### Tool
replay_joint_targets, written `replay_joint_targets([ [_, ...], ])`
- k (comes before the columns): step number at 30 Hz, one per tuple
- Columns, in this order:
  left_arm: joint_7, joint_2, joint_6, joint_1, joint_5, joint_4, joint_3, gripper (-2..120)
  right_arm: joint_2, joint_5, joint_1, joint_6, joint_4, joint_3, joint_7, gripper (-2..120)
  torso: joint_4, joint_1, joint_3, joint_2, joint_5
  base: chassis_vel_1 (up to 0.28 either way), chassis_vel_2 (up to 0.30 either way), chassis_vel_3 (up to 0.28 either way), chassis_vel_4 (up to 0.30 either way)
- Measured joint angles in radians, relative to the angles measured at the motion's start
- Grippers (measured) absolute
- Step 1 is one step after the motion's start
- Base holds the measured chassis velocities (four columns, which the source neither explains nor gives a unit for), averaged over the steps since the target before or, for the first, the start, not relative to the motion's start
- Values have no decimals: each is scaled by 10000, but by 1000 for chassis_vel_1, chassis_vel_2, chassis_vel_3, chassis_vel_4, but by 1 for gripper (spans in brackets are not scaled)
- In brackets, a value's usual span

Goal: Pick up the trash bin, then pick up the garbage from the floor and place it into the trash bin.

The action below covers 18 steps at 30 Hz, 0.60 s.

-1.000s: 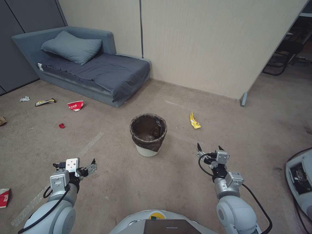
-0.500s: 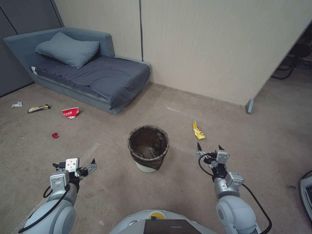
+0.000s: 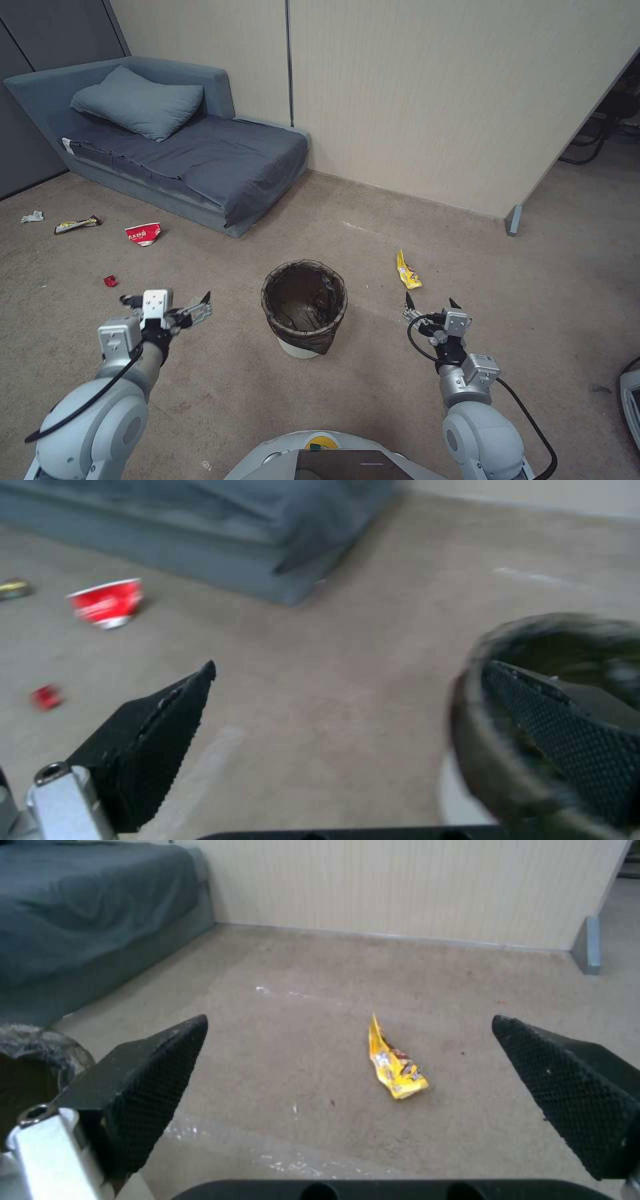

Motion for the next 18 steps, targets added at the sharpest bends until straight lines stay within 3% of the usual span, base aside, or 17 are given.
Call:
replay_joint_targets([
  [5,294,391,5,-368,-890,145,348,100,-63,0,73,-18,-19,-80,2,100,3,0,0,0,1,0,0,0,0],
  [8,344,862,9,-1057,-2036,479,1156,100,-104,-13,79,-47,-50,-95,11,100,8,0,0,0,2,0,0,0,0],
  [11,333,1179,10,-1620,-2272,922,1886,100,-98,-40,-10,-54,-56,-52,32,100,-4,0,1,0,0,0,0,0,0],
  [18,325,1484,15,-2100,-2330,1835,2808,100,-158,-83,111,-143,-210,-52,90,100,8,0,0,0,1,0,0,0,0],
])
